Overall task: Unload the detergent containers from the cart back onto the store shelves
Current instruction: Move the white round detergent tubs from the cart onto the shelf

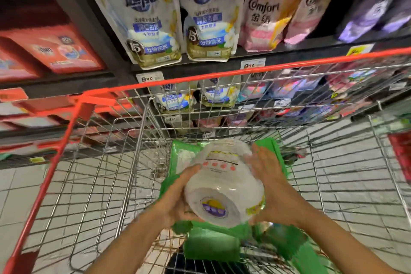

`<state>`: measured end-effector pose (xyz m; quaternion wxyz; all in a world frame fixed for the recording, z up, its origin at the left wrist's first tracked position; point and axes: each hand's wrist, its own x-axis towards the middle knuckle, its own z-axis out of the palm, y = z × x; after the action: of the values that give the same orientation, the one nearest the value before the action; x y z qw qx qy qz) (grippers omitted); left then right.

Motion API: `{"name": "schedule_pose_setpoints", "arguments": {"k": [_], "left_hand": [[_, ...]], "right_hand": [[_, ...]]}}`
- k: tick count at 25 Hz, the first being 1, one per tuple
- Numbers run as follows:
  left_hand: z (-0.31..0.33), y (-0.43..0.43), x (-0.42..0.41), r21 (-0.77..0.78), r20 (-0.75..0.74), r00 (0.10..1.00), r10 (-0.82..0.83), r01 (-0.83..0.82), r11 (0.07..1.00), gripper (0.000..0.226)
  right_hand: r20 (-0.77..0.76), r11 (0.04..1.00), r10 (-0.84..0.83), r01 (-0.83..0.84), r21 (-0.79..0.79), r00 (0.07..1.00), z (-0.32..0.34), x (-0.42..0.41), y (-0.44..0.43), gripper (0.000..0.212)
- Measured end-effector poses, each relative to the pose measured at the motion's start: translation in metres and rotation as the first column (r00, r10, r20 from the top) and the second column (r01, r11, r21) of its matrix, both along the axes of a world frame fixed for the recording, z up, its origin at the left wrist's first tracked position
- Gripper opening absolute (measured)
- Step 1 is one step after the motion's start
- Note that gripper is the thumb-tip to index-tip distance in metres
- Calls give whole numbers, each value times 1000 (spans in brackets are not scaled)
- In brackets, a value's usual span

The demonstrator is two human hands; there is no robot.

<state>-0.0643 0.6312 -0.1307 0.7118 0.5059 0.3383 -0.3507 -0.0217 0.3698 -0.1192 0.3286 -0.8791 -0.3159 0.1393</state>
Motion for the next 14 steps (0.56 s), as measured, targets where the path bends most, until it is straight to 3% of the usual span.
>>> {"name": "schedule_pose_setpoints", "arguments": {"k": [2,6,8,10,11,13,14], "left_hand": [[13,6,5,3,19,998,-63,63,998,102],[28,22,5,8,63,971,-229,229,973,87],[37,15,23,97,215,965,-147,129,987,63],[48,16,23,105,505,858,-96,49,993,47],[54,19,21,110,575,810,-115,63,992,43],[65,19,23,170,686,694,-221,142,975,48],[78,17,24,163,669,704,-236,172,972,64]], "right_hand": [[78,997,-15,8,83,997,9,-4,7,121],[3,976,-69,67,205,998,28,-6,10,116],[-175,933,-114,165,319,978,38,-2,9,116],[-463,826,-107,338,451,880,45,-1,9,110],[-587,752,-75,432,498,806,47,-1,10,100],[-710,612,-65,590,526,701,51,-1,11,86],[-742,568,-79,642,515,666,55,-1,11,86]]}}
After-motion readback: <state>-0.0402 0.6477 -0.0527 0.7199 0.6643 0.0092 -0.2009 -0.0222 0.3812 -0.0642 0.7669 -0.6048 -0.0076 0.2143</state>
